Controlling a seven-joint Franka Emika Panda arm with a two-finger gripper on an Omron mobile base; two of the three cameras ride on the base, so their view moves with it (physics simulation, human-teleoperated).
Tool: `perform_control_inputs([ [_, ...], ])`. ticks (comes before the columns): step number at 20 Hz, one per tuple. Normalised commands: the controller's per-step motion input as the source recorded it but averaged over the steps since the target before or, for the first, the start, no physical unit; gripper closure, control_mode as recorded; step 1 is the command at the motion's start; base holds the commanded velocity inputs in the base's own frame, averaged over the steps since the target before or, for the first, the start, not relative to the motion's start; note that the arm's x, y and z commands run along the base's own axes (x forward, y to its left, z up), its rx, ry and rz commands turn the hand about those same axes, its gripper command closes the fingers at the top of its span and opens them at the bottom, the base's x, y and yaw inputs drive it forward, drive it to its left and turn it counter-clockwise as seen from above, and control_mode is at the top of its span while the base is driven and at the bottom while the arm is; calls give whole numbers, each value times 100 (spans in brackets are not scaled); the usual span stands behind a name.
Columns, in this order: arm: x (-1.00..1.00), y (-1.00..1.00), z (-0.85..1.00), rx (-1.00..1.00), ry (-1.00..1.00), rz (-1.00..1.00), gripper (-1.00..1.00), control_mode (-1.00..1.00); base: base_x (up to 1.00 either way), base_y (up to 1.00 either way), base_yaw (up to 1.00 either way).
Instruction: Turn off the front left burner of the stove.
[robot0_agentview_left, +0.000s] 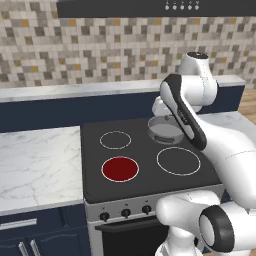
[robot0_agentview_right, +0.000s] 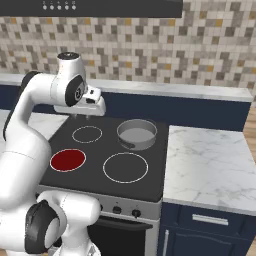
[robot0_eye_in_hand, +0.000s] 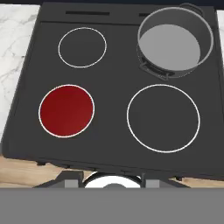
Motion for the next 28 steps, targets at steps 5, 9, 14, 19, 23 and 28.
perform_control_inputs([
  [5, -16, 2, -11, -11, 0, 1, -100, -100, 0, 0, 0],
  [9, -60, 46, -23, -27, -7, 15, -100, -100, 0, 0, 0],
  [14, -61, 73, -17, -33, -5, 32, -100, -100, 0, 0, 0],
  [19, -45, 56, 0, -27, 0, 62, -100, -100, 0, 0, 0],
  [23, -36, 41, -2, -26, 0, 87, -100, -100, 0, 0, 0],
  [28, -45, 24, -20, -32, 0, 94, -100, -100, 0, 0, 0],
])
